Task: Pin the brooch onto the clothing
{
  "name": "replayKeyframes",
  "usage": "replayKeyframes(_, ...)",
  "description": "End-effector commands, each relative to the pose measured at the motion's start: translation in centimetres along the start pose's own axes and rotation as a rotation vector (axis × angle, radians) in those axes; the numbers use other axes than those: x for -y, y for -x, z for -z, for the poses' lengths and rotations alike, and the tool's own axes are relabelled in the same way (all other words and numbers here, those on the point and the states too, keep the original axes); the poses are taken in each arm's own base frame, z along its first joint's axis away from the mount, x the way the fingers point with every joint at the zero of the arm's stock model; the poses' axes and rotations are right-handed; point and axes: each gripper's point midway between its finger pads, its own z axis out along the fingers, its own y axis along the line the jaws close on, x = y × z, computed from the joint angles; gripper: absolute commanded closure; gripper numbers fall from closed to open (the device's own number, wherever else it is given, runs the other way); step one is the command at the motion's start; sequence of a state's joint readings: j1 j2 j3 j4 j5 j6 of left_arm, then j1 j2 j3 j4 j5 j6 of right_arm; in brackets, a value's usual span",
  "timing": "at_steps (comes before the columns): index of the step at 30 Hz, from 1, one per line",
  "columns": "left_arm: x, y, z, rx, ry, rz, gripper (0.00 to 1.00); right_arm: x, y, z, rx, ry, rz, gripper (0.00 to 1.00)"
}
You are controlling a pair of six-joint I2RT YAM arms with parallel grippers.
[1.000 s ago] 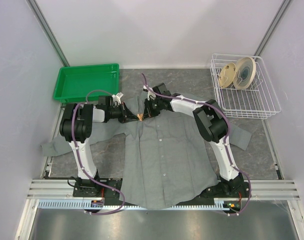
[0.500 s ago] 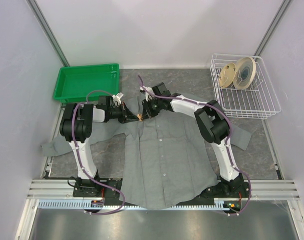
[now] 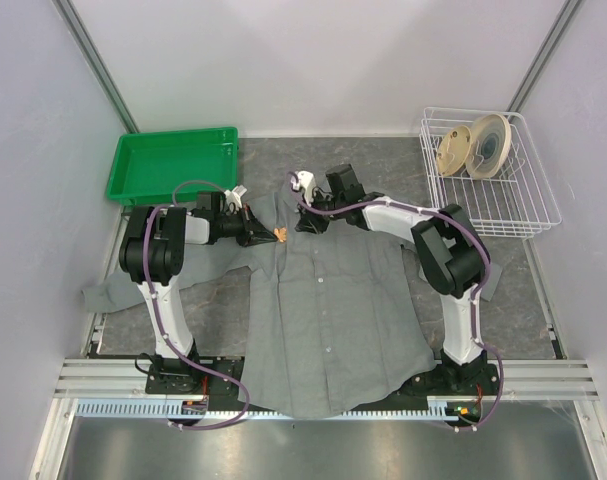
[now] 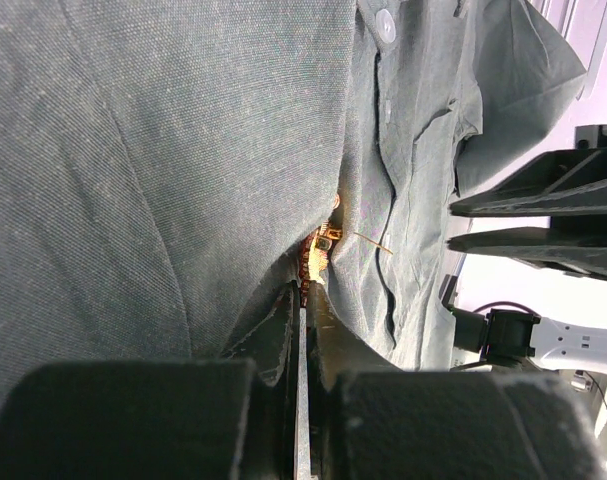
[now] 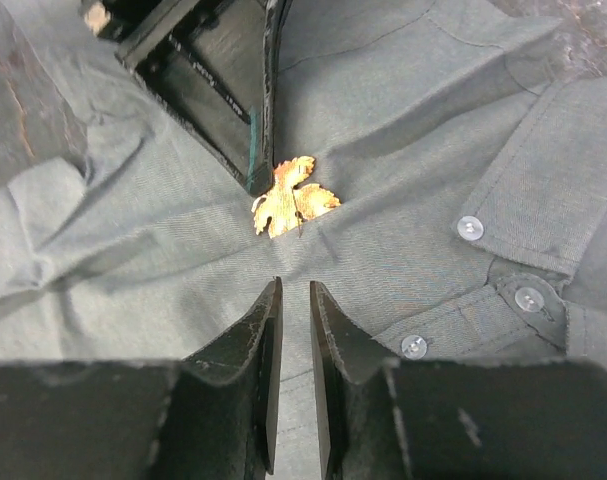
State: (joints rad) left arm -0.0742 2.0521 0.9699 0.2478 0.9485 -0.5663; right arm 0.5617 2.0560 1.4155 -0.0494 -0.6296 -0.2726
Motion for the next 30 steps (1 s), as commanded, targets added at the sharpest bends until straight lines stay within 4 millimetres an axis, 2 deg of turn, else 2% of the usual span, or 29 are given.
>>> replayKeyframes(1,0.3,-0.2,-0.3,-0.026,-0.025,-0.038,0.98,-0.1,3.1,-0.7,0.138,0.032,0.292,0.76)
replayKeyframes(6,0.3,-0.2,-0.3,-0.026,-0.028,-0.038,0.98,-0.3,3.4,-2.1,0.146,0.062,0.339,0.78)
replayKeyframes(10,0.3,-0.2,-0.3,-0.026,-0.028,-0.041,0.98,-0.8,2.6,-3.1,0.129,0.096,0.361,0.82)
replayKeyframes(17,0.3,-0.2,-0.3,-0.026,-0.028,-0.043,0.98,-1.4,1.1,-3.8,0.096,0.120,0.365,0.83)
replayKeyframes(30,0.3,-0.1,-0.4,-0.028,-0.031,-0.040,0.98,-0.8,1.0,-4.6,0.086,0.094,0.360,0.89)
